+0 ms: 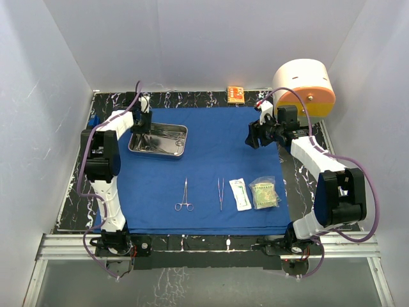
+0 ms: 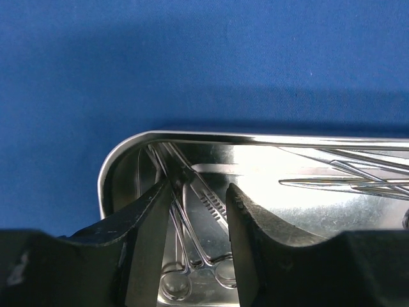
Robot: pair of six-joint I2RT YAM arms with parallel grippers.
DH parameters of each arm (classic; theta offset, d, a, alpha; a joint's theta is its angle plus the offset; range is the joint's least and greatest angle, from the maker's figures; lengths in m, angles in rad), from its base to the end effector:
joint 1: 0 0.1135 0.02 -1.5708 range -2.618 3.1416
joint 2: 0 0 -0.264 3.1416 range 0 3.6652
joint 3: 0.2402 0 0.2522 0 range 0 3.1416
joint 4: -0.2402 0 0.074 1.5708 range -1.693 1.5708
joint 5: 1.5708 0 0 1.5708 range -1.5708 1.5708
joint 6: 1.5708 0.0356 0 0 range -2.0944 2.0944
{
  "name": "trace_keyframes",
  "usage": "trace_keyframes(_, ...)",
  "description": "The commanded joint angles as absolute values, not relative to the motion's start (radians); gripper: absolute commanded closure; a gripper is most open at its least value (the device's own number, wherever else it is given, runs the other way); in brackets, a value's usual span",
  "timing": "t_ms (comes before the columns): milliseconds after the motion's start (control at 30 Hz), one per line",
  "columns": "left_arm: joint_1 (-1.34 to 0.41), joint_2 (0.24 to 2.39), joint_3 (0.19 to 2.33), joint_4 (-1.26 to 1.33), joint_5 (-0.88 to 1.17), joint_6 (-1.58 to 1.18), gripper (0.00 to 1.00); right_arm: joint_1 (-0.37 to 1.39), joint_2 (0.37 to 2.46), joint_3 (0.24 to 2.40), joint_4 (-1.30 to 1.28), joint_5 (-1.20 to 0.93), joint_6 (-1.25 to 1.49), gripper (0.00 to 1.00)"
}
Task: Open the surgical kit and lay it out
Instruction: Pick up the medical item from the container.
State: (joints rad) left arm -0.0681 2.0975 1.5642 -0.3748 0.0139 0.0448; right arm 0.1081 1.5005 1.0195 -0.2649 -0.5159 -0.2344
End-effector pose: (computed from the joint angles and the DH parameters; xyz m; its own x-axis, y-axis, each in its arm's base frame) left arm 0.4605 -0.0319 0.1825 -0.7823 0.0982 -0.6151 0.1117 0.9936 0.0166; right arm 0.3197 0.0524 0.2455 -0.5508 -0.2630 -0.7921 -0.5983 0.7861 0.1550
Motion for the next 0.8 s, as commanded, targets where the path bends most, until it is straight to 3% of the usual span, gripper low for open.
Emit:
trace_keyframes(0, -0.064, 2.094, 1.615, -0.397, 0.043, 0.041, 0.62, 0.103, 1.502, 1.026, -0.232, -0.526, -0.235, 0.45)
trace_keyframes(767, -0.065, 2.133, 1.631, -0.418, 0.016, 0.025, 0.67, 0.103, 1.506, 1.026, -0.235, -0.531, -0.233, 0.44)
